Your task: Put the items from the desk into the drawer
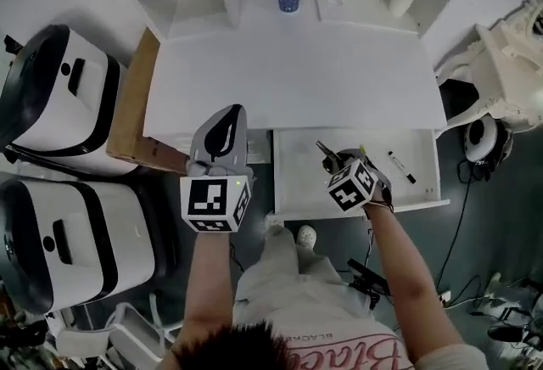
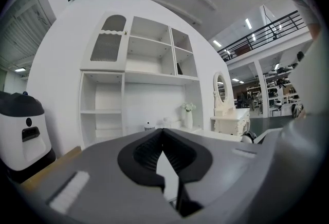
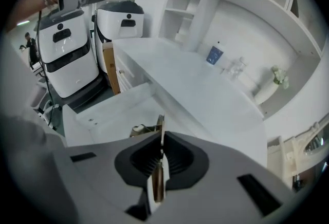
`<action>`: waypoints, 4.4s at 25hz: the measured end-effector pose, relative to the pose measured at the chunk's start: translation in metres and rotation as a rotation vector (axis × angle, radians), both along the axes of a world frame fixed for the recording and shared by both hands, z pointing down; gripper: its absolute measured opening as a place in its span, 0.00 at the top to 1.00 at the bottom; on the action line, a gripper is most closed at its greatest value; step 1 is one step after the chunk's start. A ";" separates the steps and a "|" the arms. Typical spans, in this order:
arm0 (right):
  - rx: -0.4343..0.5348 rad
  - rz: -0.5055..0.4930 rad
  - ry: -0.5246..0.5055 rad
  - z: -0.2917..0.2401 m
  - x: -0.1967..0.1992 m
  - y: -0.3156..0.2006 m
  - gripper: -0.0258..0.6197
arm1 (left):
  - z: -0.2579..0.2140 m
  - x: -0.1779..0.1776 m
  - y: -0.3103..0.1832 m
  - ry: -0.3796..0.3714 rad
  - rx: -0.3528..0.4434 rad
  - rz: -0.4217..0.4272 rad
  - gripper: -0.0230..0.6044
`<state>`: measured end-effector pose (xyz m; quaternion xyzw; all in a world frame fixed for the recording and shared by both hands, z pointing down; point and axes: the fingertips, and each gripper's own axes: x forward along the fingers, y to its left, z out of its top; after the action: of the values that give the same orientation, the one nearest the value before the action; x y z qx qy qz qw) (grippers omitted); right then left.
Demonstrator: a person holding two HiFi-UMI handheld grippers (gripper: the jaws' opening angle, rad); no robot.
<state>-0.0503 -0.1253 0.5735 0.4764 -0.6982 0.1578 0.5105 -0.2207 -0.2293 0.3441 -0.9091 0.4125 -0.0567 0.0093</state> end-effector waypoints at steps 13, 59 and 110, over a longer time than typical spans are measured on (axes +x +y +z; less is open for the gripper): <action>-0.051 0.162 0.138 0.072 0.014 -0.024 0.94 | 0.034 -0.005 -0.019 -0.046 -0.068 -0.002 0.95; 0.001 0.199 -0.057 -0.021 0.013 -0.020 0.67 | -0.025 0.010 -0.011 0.020 0.045 0.032 0.95; 1.145 0.372 -0.212 -0.394 0.120 0.040 0.95 | -0.156 0.090 0.011 0.154 0.334 0.216 0.95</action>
<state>0.0696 -0.0853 0.1800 0.7708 -0.6242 -0.1097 0.0648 -0.1303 -0.2184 0.1880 -0.9355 0.3159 0.0835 0.1342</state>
